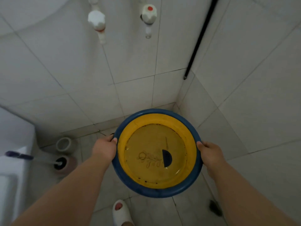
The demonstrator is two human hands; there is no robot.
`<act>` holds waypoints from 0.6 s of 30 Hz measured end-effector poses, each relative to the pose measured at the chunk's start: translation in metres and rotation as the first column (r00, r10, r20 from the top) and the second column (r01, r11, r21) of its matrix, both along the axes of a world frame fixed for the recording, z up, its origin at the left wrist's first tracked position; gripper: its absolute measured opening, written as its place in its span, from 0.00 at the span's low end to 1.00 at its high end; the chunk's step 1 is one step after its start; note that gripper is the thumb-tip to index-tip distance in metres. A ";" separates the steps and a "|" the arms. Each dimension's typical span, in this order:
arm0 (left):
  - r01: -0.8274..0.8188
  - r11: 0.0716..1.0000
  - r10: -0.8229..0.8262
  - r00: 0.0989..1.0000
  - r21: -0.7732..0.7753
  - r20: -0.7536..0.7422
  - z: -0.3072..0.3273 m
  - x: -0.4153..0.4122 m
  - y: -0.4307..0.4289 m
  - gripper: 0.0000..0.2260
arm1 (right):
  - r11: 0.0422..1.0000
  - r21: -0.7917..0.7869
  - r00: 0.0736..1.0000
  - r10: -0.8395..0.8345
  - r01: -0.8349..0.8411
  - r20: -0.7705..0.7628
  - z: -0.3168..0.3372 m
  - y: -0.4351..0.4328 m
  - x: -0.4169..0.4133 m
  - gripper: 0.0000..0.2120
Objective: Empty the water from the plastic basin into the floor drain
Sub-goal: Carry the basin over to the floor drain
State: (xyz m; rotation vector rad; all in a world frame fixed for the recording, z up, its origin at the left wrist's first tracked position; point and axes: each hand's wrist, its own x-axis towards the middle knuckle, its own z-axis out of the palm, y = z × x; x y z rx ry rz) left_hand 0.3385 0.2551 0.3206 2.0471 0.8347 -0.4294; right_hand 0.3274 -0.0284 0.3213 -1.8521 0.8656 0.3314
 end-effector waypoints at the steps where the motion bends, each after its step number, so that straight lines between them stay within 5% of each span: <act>1: -0.005 1.000 0.005 1.000 -0.001 -0.007 -0.002 0.004 0.008 0.17 | 1.000 -0.001 1.000 0.000 0.000 -0.012 -0.005 0.008 0.005 0.15; 10: -0.118 0.993 0.118 0.993 -0.023 -0.006 -0.020 0.034 0.057 0.17 | 0.999 0.008 0.999 0.049 -0.049 -0.003 -0.032 0.060 0.055 0.12; 18: -0.244 0.969 0.244 0.969 -0.019 -0.025 -0.043 0.053 0.072 0.16 | 0.989 -0.008 0.989 0.147 -0.147 -0.033 -0.056 0.083 0.104 0.18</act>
